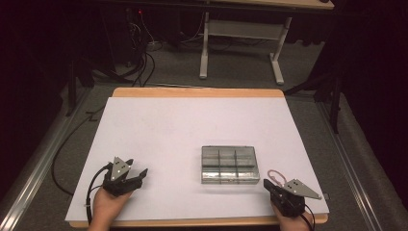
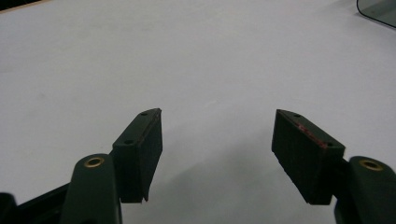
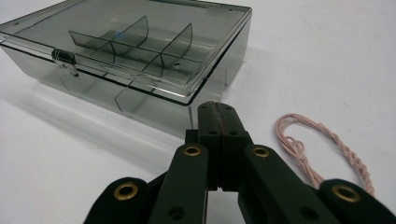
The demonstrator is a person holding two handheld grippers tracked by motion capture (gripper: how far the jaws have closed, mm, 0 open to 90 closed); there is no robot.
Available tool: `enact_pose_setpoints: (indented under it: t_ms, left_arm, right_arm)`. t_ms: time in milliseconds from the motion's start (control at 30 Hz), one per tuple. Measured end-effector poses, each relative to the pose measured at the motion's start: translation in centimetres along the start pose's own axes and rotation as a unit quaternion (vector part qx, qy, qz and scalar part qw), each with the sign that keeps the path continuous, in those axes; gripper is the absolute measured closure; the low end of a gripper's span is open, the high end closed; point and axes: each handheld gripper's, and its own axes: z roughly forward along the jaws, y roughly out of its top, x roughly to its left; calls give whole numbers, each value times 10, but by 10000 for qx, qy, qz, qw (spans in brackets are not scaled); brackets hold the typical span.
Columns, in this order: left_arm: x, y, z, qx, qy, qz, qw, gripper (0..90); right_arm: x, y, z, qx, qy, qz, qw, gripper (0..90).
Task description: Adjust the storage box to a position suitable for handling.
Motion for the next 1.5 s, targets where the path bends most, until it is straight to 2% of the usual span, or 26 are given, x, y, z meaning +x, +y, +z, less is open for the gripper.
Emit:
enact_pose_setpoints:
  t_ms: [400,1500]
  left_arm:
    - [3,0,0,-14,-67,-127,9999,349]
    - [1,0,0,-17,-78,-64,9999,368]
  right_arm:
    - [5,1,3,24,80,-94,9999,900]
    - [8,3,5,14,99,-164,9998,900]
